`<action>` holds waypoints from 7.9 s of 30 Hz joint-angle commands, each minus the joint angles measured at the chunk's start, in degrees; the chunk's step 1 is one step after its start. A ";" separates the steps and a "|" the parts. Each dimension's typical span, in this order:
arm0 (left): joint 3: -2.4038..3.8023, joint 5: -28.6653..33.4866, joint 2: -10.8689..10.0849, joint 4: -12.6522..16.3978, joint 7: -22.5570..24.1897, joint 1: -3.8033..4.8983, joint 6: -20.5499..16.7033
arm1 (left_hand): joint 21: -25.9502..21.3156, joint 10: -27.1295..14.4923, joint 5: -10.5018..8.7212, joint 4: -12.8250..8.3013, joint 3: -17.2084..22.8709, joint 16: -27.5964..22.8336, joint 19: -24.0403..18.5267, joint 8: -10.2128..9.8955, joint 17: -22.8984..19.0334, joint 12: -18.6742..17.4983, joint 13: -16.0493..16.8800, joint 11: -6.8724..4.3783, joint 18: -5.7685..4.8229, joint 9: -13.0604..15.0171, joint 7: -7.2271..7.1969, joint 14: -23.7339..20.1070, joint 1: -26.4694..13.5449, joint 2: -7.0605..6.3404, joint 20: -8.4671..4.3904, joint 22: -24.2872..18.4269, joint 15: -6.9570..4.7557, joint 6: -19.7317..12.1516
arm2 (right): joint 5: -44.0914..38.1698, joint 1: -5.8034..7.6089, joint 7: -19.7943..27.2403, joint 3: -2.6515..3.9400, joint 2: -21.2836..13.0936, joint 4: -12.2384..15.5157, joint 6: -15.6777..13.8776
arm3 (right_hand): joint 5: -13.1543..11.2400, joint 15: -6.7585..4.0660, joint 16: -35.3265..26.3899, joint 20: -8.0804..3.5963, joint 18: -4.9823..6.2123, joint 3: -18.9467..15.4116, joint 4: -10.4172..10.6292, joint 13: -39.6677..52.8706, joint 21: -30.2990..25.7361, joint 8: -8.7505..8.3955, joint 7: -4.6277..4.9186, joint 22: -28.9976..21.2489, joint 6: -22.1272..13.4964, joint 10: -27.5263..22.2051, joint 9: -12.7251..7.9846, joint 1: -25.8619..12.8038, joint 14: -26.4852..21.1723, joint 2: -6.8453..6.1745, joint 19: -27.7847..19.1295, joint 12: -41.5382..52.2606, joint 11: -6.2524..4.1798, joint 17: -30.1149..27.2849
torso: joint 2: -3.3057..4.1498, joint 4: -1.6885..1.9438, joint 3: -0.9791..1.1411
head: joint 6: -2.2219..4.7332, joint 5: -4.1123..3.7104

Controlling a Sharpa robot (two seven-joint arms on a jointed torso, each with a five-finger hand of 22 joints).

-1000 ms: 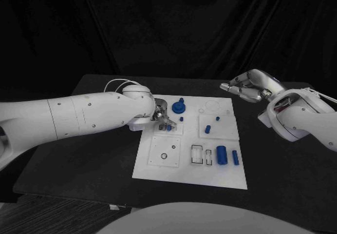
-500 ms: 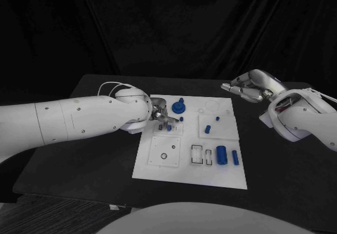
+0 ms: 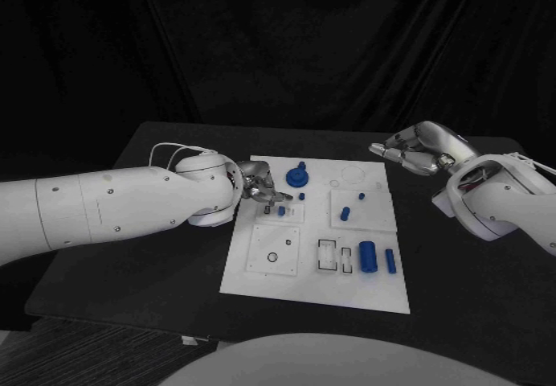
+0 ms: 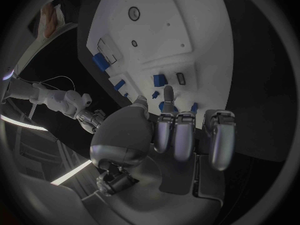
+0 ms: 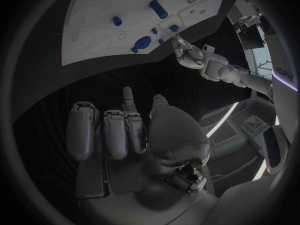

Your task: Assemble the parts on the task board

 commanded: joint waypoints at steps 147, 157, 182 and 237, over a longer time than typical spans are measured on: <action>0.09 21.14 10.78 -15.94 -2.64 6.73 23.11 | -1.05 6.29 21.21 -9.15 32.93 0.59 4.56 2.60 15.22 0.38 15.06 -1.47 0.58 5.25 -1.69 5.84 7.59 -8.70 -1.21 14.19 -1.26 2.90 | -0.11 -1.23 -1.94 0.04 0.05 -0.34 1.50 | 7.56 -0.12 0.07 0.40 -1.03 -2.46 -0.21 15.46 -1.12 -0.48 0.18 11.61 -0.05 6.16 -0.83 6.06 4.29 -0.12 1.76 0.95 0.00 8.60 | 0.10 -0.12 -0.01 | -0.01 -0.67; 0.08 21.19 11.47 -16.44 -3.64 6.06 22.28 | -1.01 6.29 21.27 -9.09 33.11 0.59 4.60 2.41 15.22 0.38 15.06 -1.43 0.57 5.17 -1.63 5.84 7.20 -8.37 -1.19 14.23 -1.23 2.83 | -0.11 -1.27 -1.80 0.04 0.21 -0.42 1.39 | 7.62 -0.12 0.09 0.40 -1.02 -2.44 -0.23 15.46 -1.17 -0.50 0.18 11.59 -0.08 6.16 -0.85 6.21 4.30 -0.13 1.74 0.95 0.01 8.65 | 0.04 0.00 0.03 | -0.01 -0.29; 0.06 21.19 12.05 -17.86 -5.05 4.67 23.68 | -1.10 6.29 21.62 -9.39 33.44 0.59 4.58 2.28 15.22 0.38 15.06 -1.64 0.59 5.06 -1.85 5.84 5.54 -7.76 -1.32 14.19 -1.43 3.84 | -0.11 -1.37 -1.61 0.04 0.20 -0.37 1.05 | 7.66 -0.12 0.07 0.40 -1.02 -2.42 -0.23 15.46 -1.15 -0.50 0.18 11.60 -0.09 6.16 -0.85 6.33 4.29 -0.13 1.75 0.95 0.01 8.61 | 0.06 -0.03 0.03 | -0.01 -0.13; 0.06 21.19 11.67 -17.75 -4.79 2.84 22.39 | -1.30 6.29 21.92 -9.83 33.97 0.59 4.46 2.04 15.22 0.38 15.06 -1.66 0.65 4.97 -1.87 5.84 5.36 -7.28 -1.35 14.08 -1.44 3.85 | -0.11 -1.63 -2.17 0.04 0.08 -0.56 1.84 | 7.70 -0.12 0.05 0.40 -1.01 -2.41 -0.19 15.46 -1.20 -0.50 0.19 11.59 -0.08 6.16 -0.86 6.46 4.28 -0.09 1.74 0.95 0.02 8.56 | 0.03 -0.02 -0.02 | -0.01 -0.18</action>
